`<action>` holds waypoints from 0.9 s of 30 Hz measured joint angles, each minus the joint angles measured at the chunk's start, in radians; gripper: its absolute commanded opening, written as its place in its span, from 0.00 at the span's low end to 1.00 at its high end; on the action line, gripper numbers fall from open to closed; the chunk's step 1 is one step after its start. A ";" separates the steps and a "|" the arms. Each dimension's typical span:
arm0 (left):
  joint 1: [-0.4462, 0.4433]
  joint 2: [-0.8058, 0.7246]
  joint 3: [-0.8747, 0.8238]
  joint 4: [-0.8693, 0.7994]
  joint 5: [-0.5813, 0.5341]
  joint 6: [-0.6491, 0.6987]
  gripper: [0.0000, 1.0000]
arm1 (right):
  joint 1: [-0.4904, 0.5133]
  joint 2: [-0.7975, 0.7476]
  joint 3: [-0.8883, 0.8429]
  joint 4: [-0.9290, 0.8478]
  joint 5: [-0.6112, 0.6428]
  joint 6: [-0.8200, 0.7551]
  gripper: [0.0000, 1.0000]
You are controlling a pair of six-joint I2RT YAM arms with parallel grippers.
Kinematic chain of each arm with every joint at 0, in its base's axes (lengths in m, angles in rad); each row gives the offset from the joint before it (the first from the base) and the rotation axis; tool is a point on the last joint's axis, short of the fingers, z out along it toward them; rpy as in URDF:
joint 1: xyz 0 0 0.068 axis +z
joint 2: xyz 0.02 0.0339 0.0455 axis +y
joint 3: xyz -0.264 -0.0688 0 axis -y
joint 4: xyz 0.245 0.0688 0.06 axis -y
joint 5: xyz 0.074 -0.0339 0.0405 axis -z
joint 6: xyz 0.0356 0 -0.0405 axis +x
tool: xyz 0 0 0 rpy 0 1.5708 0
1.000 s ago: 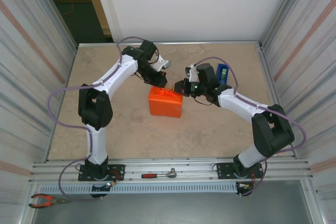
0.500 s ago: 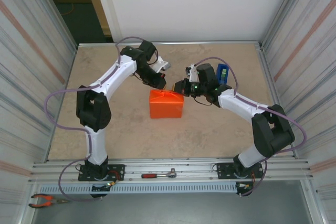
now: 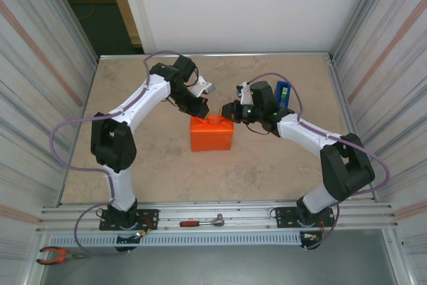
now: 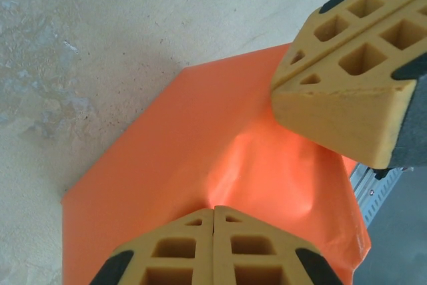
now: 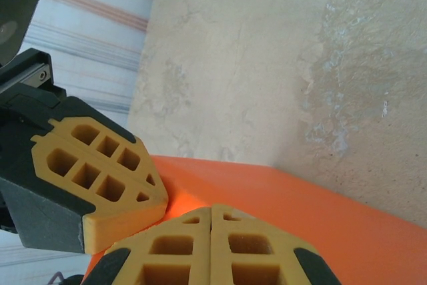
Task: Wrap the gift box in paper
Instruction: Fold the wrapping paper for the gift box.
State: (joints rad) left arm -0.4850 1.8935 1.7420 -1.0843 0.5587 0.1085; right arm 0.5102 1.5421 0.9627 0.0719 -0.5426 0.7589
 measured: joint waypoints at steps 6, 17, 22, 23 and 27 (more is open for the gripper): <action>-0.010 -0.060 -0.071 0.037 0.000 0.000 0.00 | 0.001 0.000 -0.001 0.001 0.000 0.000 0.00; -0.027 -0.131 -0.167 0.105 0.002 -0.008 0.00 | 0.002 -0.005 -0.009 0.007 0.001 0.004 0.00; -0.031 -0.175 -0.210 0.134 0.001 -0.010 0.00 | 0.008 -0.010 -0.012 0.008 0.010 0.019 0.00; -0.031 -0.182 -0.218 0.141 -0.001 -0.011 0.00 | 0.008 -0.011 -0.013 0.008 0.013 0.019 0.00; -0.035 -0.233 -0.274 0.181 -0.013 -0.016 0.00 | 0.014 -0.015 -0.016 0.010 0.027 0.019 0.00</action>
State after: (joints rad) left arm -0.5198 1.6608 1.4681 -0.9035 0.5461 0.0929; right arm 0.5243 1.5269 0.9463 0.0822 -0.5159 0.7784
